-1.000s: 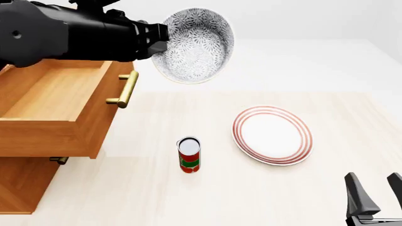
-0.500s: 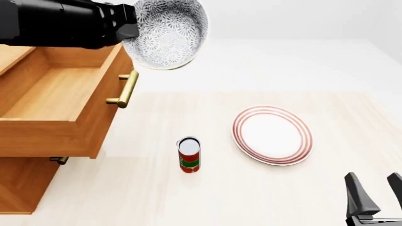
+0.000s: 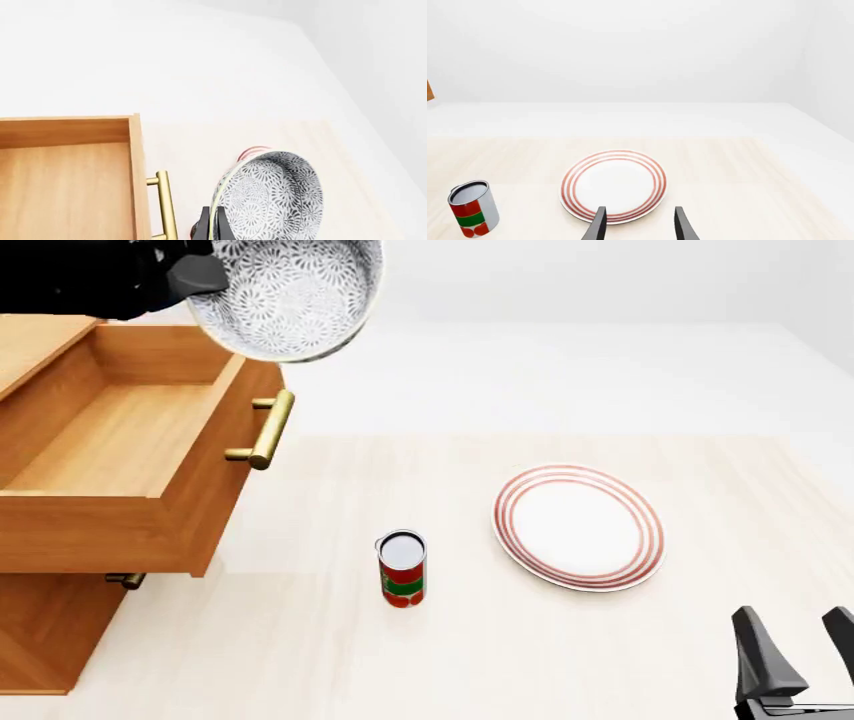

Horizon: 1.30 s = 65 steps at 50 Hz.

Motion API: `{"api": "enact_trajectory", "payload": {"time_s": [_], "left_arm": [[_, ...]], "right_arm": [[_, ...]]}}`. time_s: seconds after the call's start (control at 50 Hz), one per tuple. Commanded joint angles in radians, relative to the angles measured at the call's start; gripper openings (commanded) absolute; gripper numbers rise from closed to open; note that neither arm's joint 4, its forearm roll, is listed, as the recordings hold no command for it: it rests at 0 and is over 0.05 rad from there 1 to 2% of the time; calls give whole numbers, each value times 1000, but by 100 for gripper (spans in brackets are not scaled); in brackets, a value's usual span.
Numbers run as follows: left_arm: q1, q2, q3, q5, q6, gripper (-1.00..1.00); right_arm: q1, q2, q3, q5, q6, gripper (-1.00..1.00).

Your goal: Put the bowl in the top drawer of the cabinet.

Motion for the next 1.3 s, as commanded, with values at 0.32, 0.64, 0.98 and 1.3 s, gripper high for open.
{"api": "enact_trajectory", "payload": {"time_s": [0.32,0.64,0.98,1.3], "left_arm": [[149,-15,-51,36,16,-100],[240,-39,-35,50,18,-100],[326,-38,-53,98,40,-100],[367,-16,-87,148,63,-100]], "right_arm": [[2,0,0,-1,1,100],[2,0,0,-1,1,100],[2,0,0,-1,1,100],[2,0,0,-1,1,100]]}}
